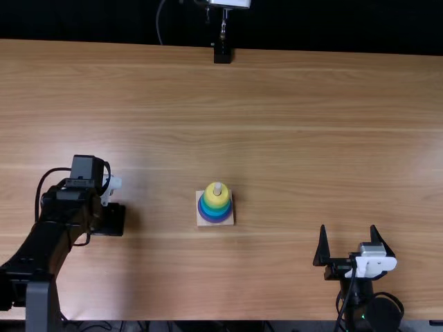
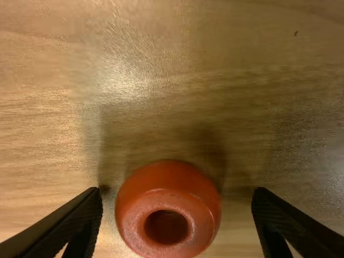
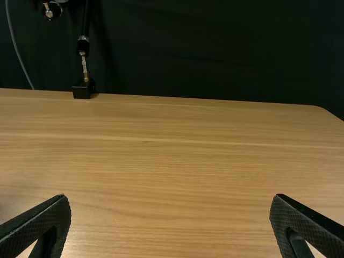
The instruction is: Build the Hanoi tower: stack the rings onto the peg from bottom to top in this color order: purple, dark blue, light blue, dark green, light green, yellow, orange.
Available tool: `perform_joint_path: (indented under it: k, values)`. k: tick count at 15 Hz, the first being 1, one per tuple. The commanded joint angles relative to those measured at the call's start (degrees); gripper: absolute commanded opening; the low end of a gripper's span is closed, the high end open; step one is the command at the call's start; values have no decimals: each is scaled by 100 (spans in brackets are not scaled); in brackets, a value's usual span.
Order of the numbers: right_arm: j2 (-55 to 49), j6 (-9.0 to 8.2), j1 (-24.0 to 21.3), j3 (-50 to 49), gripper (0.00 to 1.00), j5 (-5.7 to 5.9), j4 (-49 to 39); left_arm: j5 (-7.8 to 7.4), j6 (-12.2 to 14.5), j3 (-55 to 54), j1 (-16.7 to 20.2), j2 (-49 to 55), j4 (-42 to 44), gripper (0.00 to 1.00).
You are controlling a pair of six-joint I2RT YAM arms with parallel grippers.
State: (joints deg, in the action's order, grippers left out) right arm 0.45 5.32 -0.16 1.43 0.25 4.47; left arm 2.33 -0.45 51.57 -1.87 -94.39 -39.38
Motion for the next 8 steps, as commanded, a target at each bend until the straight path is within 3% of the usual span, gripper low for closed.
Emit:
perform_joint_path:
  k: [1, 6, 8]
  values:
    - [-45, 6, -71, -38, 100, 70, 44, 10, -40, 169, 20, -106, -18, 53]
    - [-45, 6, -63, -38, 100, 70, 55, 10, -50, 169, 29, -97, 46, 1]
    - [-45, 6, -71, -38, 100, 70, 44, 10, -50, 178, 37, -53, 56, 0]
